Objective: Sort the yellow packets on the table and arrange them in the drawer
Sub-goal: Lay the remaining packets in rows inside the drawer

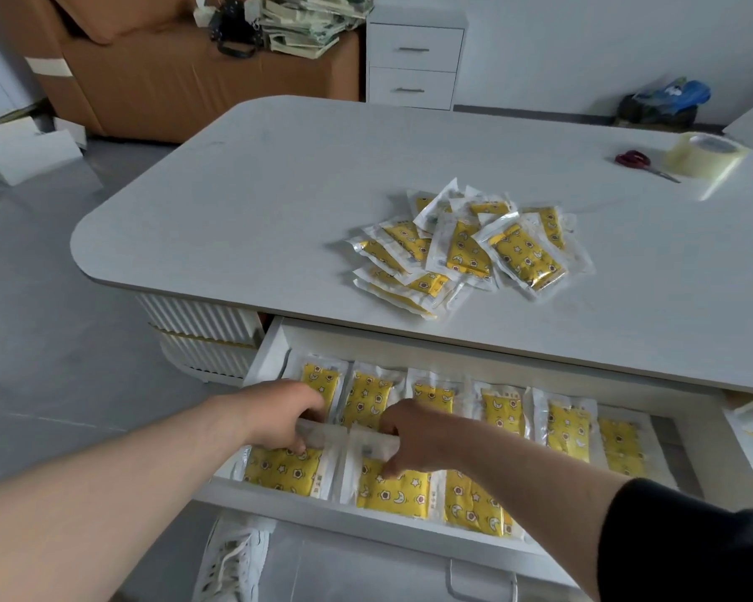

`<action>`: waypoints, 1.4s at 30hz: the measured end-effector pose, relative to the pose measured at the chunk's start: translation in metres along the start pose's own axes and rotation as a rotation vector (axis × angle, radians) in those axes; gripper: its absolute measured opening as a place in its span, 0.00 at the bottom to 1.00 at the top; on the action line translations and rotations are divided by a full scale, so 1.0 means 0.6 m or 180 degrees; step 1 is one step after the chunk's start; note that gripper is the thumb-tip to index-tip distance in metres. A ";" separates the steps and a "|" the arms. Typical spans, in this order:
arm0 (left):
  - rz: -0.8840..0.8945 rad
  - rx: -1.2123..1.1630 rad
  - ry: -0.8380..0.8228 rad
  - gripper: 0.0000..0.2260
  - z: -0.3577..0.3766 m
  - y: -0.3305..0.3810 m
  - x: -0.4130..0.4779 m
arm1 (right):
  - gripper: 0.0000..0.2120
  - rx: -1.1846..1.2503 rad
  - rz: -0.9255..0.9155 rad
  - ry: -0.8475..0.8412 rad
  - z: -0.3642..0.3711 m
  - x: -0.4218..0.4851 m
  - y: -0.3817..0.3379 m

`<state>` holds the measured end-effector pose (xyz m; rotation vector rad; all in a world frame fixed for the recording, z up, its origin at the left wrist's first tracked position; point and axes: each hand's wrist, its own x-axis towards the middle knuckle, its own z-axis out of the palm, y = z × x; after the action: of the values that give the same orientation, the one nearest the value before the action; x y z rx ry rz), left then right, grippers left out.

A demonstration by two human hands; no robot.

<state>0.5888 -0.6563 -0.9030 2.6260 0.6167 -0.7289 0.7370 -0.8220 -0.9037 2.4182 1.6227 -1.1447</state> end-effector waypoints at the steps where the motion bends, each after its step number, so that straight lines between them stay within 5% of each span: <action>1: 0.0008 -0.0038 0.0020 0.18 -0.002 0.000 -0.002 | 0.27 -0.0136 -0.0084 0.0083 0.001 -0.002 0.000; 5: 0.0063 -0.0091 0.0005 0.15 -0.004 -0.002 -0.004 | 0.38 -0.0710 -0.0407 0.0313 0.009 -0.016 0.000; 14: 0.0216 0.0111 -0.0120 0.19 -0.014 0.005 -0.009 | 0.38 -0.1094 -0.0541 0.0294 0.035 -0.018 0.002; 19: 0.0786 0.1529 0.0086 0.39 -0.018 0.026 -0.020 | 0.40 -0.2129 -0.1450 0.0576 0.021 -0.037 0.020; 29: 0.0552 0.0820 0.0024 0.30 0.007 0.023 -0.026 | 0.34 -0.1842 -0.1283 0.0419 0.045 -0.033 0.033; 36: 0.0436 0.1010 -0.0073 0.45 -0.020 0.016 -0.035 | 0.39 -0.2123 -0.1452 0.0356 0.036 -0.038 0.022; 42: 0.0645 0.1414 -0.0147 0.43 0.004 0.015 -0.039 | 0.40 -0.2309 -0.1648 0.0377 0.045 -0.030 0.025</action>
<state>0.5738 -0.6723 -0.8903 3.0004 0.1815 -0.9482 0.7306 -0.8537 -0.9186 1.6757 2.2602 -0.3005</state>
